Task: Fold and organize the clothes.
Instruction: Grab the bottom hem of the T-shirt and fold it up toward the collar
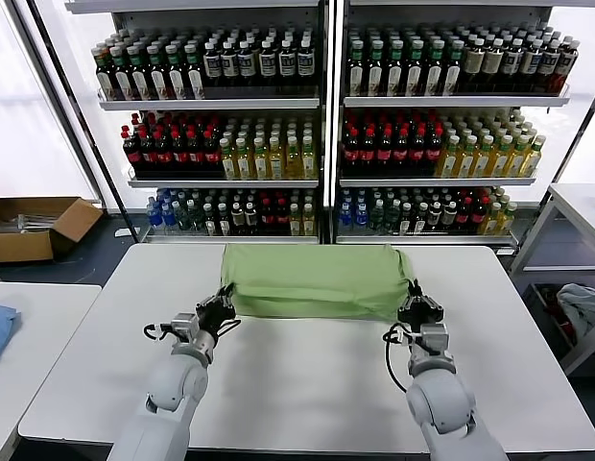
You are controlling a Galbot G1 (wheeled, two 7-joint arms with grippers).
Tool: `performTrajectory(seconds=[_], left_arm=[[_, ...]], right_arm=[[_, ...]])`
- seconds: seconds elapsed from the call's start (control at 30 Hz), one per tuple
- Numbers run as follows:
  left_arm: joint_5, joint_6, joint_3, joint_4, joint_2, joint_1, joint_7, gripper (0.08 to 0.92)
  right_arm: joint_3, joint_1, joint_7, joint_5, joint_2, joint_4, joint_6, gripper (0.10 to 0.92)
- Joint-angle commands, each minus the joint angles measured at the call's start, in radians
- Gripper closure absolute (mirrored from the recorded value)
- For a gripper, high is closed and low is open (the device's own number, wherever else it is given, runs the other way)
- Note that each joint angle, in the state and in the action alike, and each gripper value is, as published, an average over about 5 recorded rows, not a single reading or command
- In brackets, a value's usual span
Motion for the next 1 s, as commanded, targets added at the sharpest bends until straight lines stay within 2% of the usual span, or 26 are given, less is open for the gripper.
performTrajectory(seconds=[0.03, 0.33, 0.43, 0.6, 0.8, 1.0], left_arm=[[-0.011, -0.011, 0.033, 0.247, -0.01, -0.196, -0.005, 0.916], [-0.002, -0.009, 0.053, 0.362, -0.02, -0.258, 0.003, 0.916], [0.012, -0.005, 0.053, 0.367, -0.022, -0.267, 0.003, 0.916], [0.029, 0.014, 0.058, 0.315, -0.015, -0.255, -0.01, 0.89], [0.027, 0.046, 0.053, 0.225, -0.006, -0.224, -0.036, 0.731], [0.025, 0.072, 0.046, 0.16, 0.001, -0.187, -0.048, 0.558]], right_arm=[[-0.024, 0.194, -0.031, 0.014, -0.001, -0.24, -0.01, 0.915], [-0.079, 0.265, -0.049, 0.008, 0.025, -0.378, -0.028, 0.915], [-0.085, 0.291, -0.05, 0.014, 0.044, -0.403, -0.037, 0.903], [-0.079, 0.316, -0.019, 0.079, 0.093, -0.404, -0.064, 0.781], [-0.064, 0.333, 0.084, 0.243, 0.147, -0.358, -0.071, 0.607], [-0.064, 0.311, 0.136, 0.223, 0.137, -0.323, -0.079, 0.434]])
